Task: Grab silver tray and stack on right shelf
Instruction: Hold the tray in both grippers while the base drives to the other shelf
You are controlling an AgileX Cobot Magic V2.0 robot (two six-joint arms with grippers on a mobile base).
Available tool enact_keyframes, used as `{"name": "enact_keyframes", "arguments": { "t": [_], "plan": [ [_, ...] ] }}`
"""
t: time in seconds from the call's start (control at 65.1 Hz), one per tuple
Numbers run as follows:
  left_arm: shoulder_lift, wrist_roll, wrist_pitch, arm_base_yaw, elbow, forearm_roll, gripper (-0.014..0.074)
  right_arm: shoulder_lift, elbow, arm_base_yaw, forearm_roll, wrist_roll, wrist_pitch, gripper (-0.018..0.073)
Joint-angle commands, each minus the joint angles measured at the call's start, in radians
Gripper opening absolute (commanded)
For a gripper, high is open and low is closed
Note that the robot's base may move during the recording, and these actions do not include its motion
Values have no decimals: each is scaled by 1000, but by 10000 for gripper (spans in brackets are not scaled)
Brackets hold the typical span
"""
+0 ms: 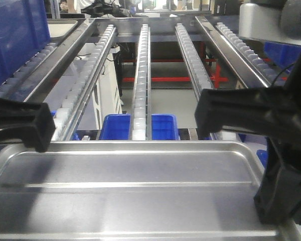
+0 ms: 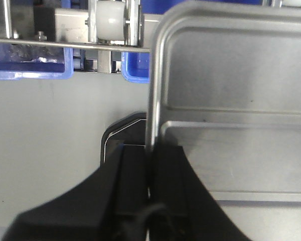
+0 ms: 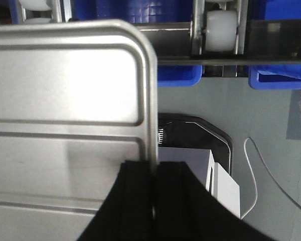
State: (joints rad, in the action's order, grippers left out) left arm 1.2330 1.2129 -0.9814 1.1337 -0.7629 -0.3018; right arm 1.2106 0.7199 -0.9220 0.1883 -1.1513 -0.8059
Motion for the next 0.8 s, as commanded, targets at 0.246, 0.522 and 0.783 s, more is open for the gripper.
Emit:
{"name": "enact_keyframes", "arguments": {
  "t": [0.246,0.522,0.783],
  "plan": [
    [-25,4,-67,6,-21,-34,-101,-27,21,1,44,2,-22,71],
    [-25,4,-67,6,-21,-34,-101,-27,21,1,44,2,-22,71],
    [-25,4,-67,6,-21,-34,-101,-27,21,1,44,2,-22,71]
  ]
}}
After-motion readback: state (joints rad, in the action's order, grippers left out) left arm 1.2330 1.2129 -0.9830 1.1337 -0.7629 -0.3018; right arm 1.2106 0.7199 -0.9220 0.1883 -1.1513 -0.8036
